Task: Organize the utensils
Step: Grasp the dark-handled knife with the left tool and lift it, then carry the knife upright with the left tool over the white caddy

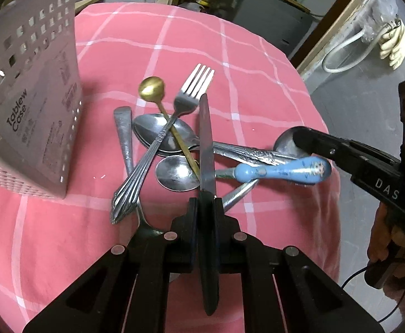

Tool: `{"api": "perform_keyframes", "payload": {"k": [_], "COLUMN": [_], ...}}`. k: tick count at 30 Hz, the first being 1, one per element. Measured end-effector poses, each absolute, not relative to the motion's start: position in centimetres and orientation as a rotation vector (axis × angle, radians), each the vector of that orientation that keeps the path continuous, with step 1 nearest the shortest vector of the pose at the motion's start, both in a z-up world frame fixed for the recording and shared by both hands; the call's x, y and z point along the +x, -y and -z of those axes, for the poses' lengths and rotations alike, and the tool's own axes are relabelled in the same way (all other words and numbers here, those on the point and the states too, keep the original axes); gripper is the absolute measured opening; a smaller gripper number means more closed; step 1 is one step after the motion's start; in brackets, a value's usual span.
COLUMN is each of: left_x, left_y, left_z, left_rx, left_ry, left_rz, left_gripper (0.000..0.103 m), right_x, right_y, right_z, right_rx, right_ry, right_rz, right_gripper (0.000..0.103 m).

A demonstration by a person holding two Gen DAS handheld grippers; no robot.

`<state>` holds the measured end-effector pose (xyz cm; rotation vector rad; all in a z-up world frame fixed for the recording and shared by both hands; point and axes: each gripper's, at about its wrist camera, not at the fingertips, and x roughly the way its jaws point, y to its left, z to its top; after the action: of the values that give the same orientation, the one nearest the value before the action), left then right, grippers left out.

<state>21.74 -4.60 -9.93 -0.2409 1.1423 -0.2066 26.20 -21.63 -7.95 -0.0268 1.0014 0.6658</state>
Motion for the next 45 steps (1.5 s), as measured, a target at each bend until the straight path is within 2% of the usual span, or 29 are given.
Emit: {"api": "perform_keyframes", "payload": {"k": [12, 26, 36, 45], "left_x": [20.1, 18.4, 17.6, 17.5], "left_y": [4.4, 3.1, -2.8, -8.5], "left_z": [5.7, -0.9, -8.2, -8.1], "left_rx": [-0.247, -0.277, -0.269, -0.242], "left_ry": [-0.897, -0.548, -0.31, -0.265], "left_rz": [0.274, 0.273, 0.171, 0.103], "left_gripper": [0.006, 0.006, 0.007, 0.007], "right_x": [24.4, 22.7, 21.5, 20.0], "right_y": [22.2, 21.8, 17.6, 11.4], "right_z": [3.1, -2.7, -8.9, -12.1], "right_rx": [-0.21, -0.234, -0.18, -0.213], "right_ry": [-0.779, -0.552, -0.382, -0.296], "right_rz": [-0.483, -0.44, -0.518, -0.59], "right_gripper": [0.003, 0.003, 0.003, 0.003]}}
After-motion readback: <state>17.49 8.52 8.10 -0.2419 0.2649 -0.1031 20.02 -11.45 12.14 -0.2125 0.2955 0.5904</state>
